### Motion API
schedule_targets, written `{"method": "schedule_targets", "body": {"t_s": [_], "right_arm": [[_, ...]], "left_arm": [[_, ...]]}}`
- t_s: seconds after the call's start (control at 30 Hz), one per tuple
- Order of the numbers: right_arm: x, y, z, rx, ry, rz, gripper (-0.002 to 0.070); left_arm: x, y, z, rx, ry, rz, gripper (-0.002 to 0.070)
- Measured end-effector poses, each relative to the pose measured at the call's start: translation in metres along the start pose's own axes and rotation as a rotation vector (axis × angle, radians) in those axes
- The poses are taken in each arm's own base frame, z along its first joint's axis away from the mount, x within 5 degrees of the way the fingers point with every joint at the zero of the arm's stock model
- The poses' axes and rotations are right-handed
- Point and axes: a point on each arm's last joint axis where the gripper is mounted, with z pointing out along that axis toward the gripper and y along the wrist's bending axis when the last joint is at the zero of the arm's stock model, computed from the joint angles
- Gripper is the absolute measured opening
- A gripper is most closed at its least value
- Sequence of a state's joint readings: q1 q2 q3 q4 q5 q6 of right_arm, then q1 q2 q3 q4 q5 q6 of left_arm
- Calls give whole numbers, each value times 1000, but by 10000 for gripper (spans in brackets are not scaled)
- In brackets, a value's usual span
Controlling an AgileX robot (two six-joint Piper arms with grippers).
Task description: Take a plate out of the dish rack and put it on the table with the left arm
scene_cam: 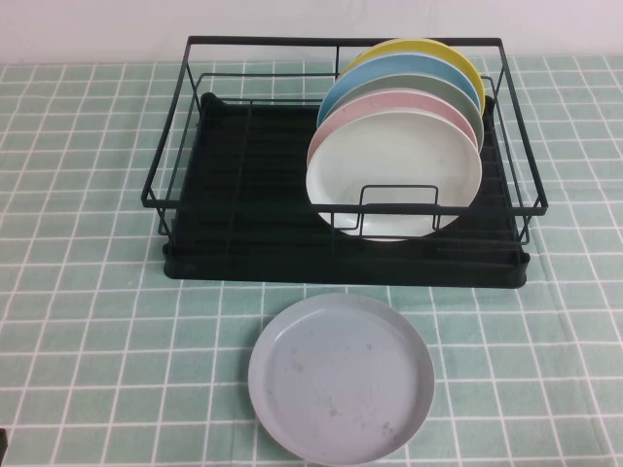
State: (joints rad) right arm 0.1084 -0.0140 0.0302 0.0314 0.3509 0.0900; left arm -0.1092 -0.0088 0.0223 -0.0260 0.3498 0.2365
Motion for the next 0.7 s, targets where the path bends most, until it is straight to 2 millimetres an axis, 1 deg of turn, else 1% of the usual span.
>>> {"method": "schedule_targets", "body": {"t_s": [0.7], "right_arm": [[0,0,0,0,0,0,-18]], "left_arm": [[0,-1,0,9,-2,-27,-4]]}}
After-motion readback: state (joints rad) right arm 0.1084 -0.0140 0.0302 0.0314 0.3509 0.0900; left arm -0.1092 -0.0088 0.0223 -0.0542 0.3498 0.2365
